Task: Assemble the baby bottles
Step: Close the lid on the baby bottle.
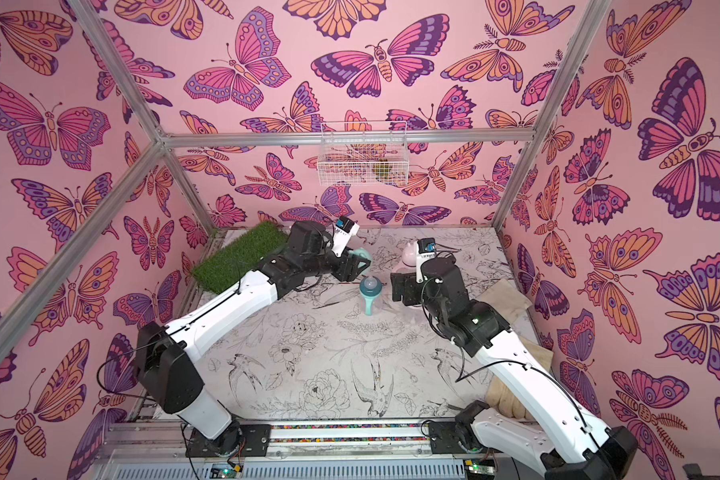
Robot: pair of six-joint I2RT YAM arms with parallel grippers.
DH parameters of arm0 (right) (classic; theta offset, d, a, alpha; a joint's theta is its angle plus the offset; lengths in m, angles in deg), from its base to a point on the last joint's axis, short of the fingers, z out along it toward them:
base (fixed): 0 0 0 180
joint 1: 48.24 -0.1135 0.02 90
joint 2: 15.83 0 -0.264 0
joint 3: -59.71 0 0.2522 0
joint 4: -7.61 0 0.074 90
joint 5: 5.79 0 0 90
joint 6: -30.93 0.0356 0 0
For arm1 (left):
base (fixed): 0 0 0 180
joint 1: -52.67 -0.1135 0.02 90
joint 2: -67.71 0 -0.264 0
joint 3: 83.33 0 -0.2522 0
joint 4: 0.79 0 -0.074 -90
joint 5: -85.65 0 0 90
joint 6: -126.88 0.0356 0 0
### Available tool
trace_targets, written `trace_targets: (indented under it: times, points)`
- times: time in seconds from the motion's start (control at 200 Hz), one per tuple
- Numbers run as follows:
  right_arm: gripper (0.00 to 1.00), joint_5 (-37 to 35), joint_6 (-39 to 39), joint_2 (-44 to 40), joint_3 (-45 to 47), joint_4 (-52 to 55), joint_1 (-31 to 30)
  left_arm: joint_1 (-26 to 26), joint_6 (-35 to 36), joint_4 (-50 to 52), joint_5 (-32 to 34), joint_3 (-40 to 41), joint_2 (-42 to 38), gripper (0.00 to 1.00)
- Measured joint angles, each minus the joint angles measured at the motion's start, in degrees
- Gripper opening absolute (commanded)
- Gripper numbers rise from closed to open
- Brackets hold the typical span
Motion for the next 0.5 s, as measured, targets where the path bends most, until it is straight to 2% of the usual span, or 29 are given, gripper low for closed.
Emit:
trace_targets:
  times: [0.225, 0.501]
  points:
    - [0.95, -0.33, 0.48, -1.79, 0.59, 0.55, 0.61, 2.03, 2.32, 2.62, -0.50, -2.60, 4.85, 0.66]
    - [0.95, -0.46, 0.63, -2.29, 1.60, 1.03, 1.11, 3.28, 4.76, 6.01, 2.23, -5.07, 8.20, 0.66]
